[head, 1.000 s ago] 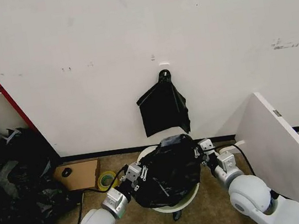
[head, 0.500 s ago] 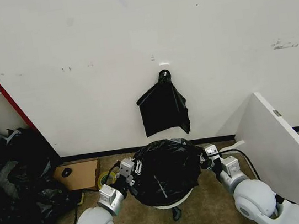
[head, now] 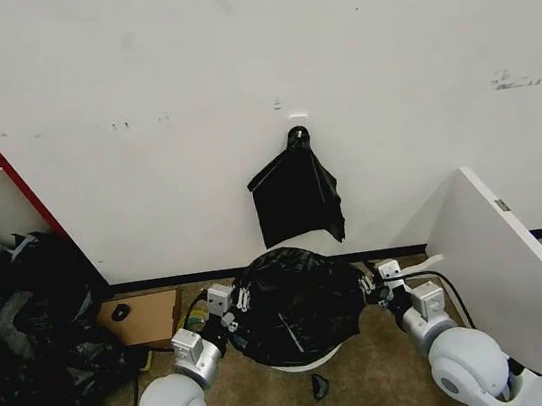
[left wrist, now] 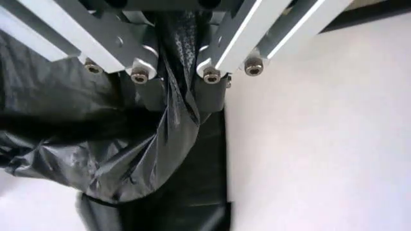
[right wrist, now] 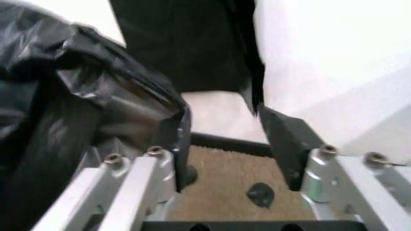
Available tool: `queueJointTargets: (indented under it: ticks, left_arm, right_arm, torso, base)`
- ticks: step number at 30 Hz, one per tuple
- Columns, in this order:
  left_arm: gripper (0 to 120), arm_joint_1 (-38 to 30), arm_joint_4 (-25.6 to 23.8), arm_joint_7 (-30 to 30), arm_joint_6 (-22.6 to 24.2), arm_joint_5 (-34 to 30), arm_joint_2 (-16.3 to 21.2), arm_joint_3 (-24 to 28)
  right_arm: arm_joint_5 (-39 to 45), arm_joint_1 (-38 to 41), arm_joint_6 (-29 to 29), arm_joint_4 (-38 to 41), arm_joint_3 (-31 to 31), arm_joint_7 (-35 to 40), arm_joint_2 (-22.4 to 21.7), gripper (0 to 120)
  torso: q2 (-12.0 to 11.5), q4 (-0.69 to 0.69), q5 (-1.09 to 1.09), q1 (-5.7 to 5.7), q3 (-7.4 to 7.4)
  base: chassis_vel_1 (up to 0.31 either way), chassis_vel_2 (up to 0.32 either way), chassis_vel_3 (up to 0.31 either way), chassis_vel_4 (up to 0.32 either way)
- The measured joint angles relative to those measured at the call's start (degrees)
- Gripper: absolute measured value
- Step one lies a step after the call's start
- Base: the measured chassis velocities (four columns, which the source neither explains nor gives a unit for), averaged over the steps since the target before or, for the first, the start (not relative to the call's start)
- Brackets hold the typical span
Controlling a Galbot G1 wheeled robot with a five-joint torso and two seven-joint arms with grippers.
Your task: Place the garbage bag over the trash bin.
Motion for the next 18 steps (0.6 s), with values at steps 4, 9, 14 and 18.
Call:
queueJointTargets:
  ticks: [4, 9, 14, 18]
  left_arm:
    - [5, 0.0, 0.4, -1.2, 0.3, -1.4, -0.9, -0.1]
    - [5, -0.3, 0.5, -1.8, 0.7, -3.4, -1.5, 0.1]
    - [5, -0.3, 0.3, -2.0, 0.7, -3.6, -1.5, 0.1]
    - [5, 0.0, -0.1, -1.9, 0.7, -3.5, -1.4, 0.1]
  right_arm:
    - [4.5, -1.9, 0.2, 2.7, 3.6, -0.8, 1.2, 52]
    - [16.7, -6.6, -0.4, 6.9, 9.6, -2.3, 3.2, 74]
    - [20.4, -9.9, -1.8, 8.8, 10.2, -2.8, 5.2, 91]
    - [22.1, -10.6, -4.0, 9.6, 8.2, -0.6, 7.2, 100]
  torso:
    - [0.0, 0.01, -0.01, 0.00, 0.00]
    - [0.0, -0.02, 0.00, 0.00, 0.00]
    - [0.0, -0.01, 0.00, 0.00, 0.00]
    - [0.0, -0.01, 0.00, 0.00, -0.01]
  base:
    - [0.000, 0.000, 0.000, 0.000]
    - [0.000, 0.000, 0.000, 0.000]
    - [0.000, 0.000, 0.000, 0.000]
    - [0.000, 0.000, 0.000, 0.000]
